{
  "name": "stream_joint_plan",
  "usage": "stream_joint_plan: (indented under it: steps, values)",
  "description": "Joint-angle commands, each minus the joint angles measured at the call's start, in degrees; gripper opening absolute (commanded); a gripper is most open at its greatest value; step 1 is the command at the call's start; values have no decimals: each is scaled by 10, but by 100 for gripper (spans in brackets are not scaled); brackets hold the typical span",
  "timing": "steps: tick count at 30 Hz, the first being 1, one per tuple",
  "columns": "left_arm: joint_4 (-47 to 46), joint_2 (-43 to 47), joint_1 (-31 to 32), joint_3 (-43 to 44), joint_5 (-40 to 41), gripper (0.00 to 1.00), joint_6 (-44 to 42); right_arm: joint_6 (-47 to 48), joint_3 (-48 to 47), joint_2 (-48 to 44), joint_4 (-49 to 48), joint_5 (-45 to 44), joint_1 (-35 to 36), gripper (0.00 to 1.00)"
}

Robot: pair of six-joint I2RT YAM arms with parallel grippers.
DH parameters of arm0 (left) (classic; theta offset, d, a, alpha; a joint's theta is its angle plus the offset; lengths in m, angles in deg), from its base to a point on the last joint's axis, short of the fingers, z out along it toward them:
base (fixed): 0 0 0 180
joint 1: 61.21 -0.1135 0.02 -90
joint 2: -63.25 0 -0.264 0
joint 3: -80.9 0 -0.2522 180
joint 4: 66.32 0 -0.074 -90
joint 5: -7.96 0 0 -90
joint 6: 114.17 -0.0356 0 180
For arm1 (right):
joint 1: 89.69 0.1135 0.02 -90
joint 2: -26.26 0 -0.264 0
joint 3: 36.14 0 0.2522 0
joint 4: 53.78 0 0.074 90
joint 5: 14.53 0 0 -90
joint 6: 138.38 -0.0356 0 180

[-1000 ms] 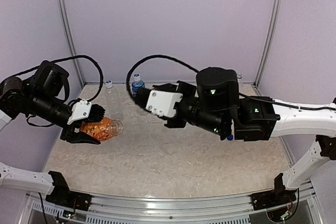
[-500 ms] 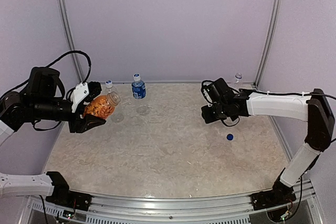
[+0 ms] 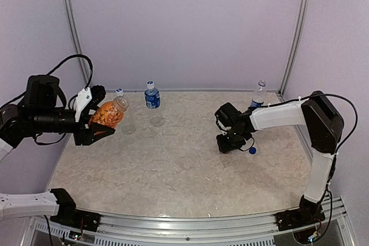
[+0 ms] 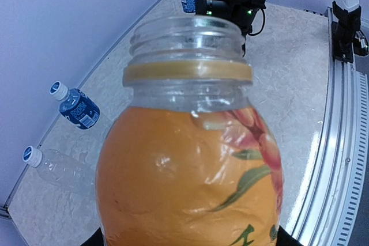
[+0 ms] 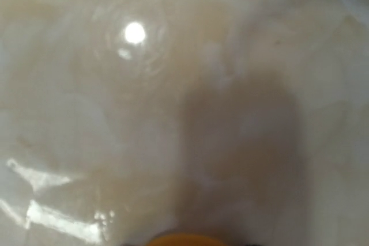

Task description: Unscrew the bottle caps

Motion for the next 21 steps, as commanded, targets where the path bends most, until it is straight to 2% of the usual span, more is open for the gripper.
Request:
stream_joint_plan:
  steps: [1, 2, 3, 9, 12, 14, 17, 19, 21]
  values:
    - [-11, 1, -4, 3, -18, 29, 11, -11, -34, 18, 59, 2, 3, 73]
    - [-11, 1, -4, 5, -23, 29, 12, -9, -45, 13, 70, -2, 6, 91]
    - [-10, 1, -4, 7, -27, 30, 14, -6, -58, 6, 84, -8, 11, 98]
    - [-10, 8, -4, 21, -92, 33, 20, 38, -194, -53, 137, -44, 67, 99]
    - [-21, 12, -4, 24, -123, 35, 28, 104, -270, -83, 96, -31, 130, 99]
    - [-28, 17, -4, 23, -144, 35, 33, 191, -269, -113, -10, 32, 189, 99]
    - [-39, 29, -4, 23, -172, 36, 40, 281, -201, -165, -233, 200, 248, 99]
    - [-45, 33, -4, 21, -185, 36, 46, 243, -136, -185, -426, 343, 252, 99]
    - [-47, 34, -3, 19, -193, 36, 50, 182, -127, -165, -553, 387, 253, 99]
